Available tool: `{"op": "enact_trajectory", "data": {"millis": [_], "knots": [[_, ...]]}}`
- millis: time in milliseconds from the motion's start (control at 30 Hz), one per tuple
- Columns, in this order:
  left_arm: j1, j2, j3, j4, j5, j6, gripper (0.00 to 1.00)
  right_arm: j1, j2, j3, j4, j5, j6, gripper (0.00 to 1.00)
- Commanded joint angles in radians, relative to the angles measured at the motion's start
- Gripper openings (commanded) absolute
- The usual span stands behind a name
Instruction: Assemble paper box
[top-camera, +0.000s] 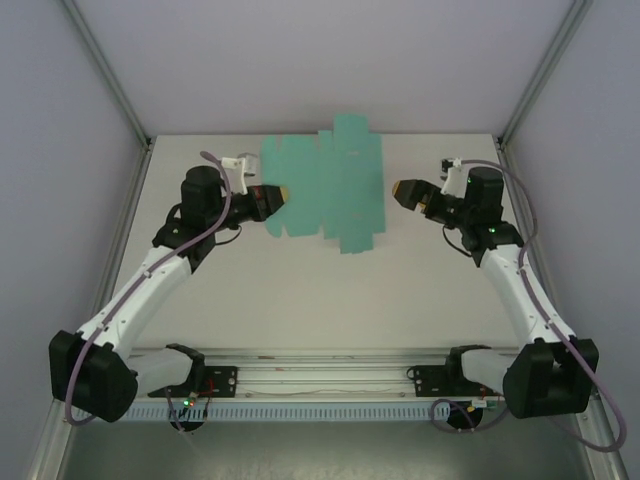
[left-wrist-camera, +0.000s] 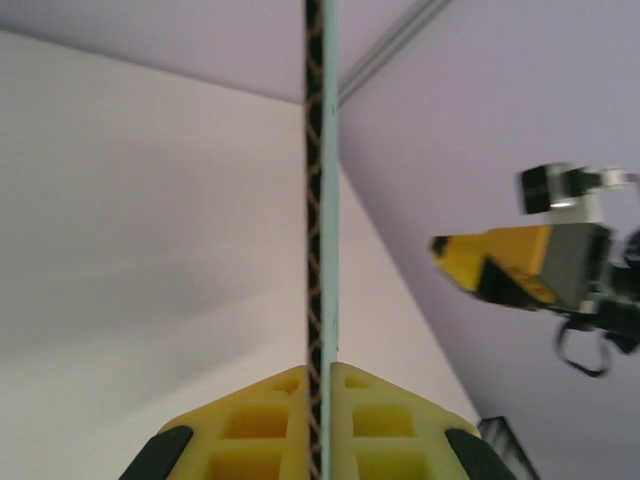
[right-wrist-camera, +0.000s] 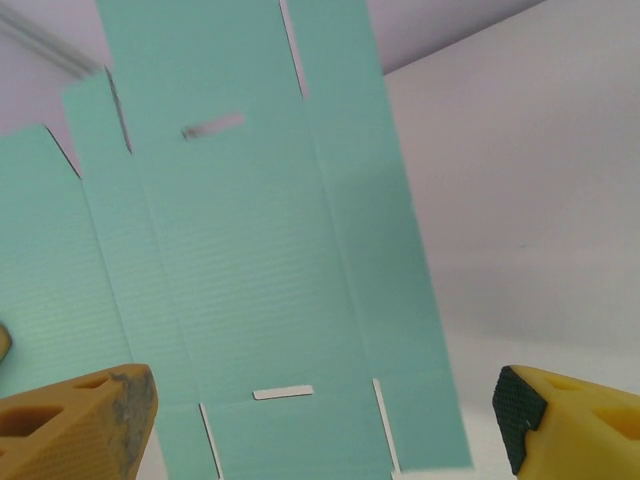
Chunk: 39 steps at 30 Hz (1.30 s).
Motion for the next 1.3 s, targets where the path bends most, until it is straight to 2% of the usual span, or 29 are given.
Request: {"op": "enact_trajectory", "data": {"millis": [0,133,233,367,433,567,633,767,867,900,967,1000,1033,1067,1200,1267], "knots": [[-0.002,-0.059,-0.023,0.187,0.134,-0.074,0.0,-0.013,-0.002,-0.006,0.072,-0.176,0.004,0.88],[-0.001,-0.101,-0.038,0.222,0.181,-0.105,0.0,-0.028,0.0,0.01,0.098,-0.237,0.008,0.85],[-0.002,-0.124,-0.05,0.2,0.177,-0.077,0.0,-0.03,0.011,0.026,0.157,-0.299,0.043,0.78],[-0.002,-0.141,-0.064,0.178,0.162,-0.065,0.0,-0.03,0.025,0.063,0.181,-0.338,0.066,0.57],[-0.001,-0.147,-0.068,0.17,0.153,-0.063,0.0,-0.03,0.03,0.072,0.192,-0.342,0.066,0.51],[-0.001,-0.163,-0.077,0.123,0.107,-0.04,0.0,-0.031,0.029,0.086,0.17,-0.333,0.051,0.22],[-0.001,-0.17,-0.091,0.127,0.1,-0.04,0.0,-0.031,0.029,0.089,0.159,-0.35,0.036,0.13],[-0.002,-0.156,-0.095,0.097,0.062,-0.041,0.0,-0.02,0.021,0.105,0.077,-0.359,-0.075,0.01],[-0.001,-0.132,-0.106,0.102,0.05,-0.053,0.0,0.033,0.003,0.153,-0.15,-0.18,-0.286,0.0],[-0.001,-0.124,-0.111,0.097,0.045,-0.052,0.09,0.065,0.0,0.177,-0.234,-0.076,-0.351,0.0],[-0.002,-0.113,-0.116,0.035,-0.016,-0.045,0.48,0.124,0.005,0.214,-0.335,0.108,-0.438,0.0],[-0.001,-0.111,-0.111,-0.031,-0.074,-0.022,0.75,0.147,0.015,0.23,-0.375,0.169,-0.472,0.0],[-0.002,-0.108,-0.105,-0.099,-0.133,-0.006,0.93,0.162,0.03,0.243,-0.406,0.204,-0.496,0.0],[-0.002,-0.106,-0.099,-0.166,-0.206,-0.004,1.0,0.173,0.047,0.249,-0.423,0.22,-0.511,0.0],[0.0,-0.098,-0.101,-0.387,-0.49,0.032,1.0,0.228,0.155,0.25,-0.493,0.251,-0.614,0.0],[0.003,-0.087,-0.105,-0.452,-0.553,0.023,1.0,0.248,0.215,0.255,-0.52,0.26,-0.682,0.0]]}}
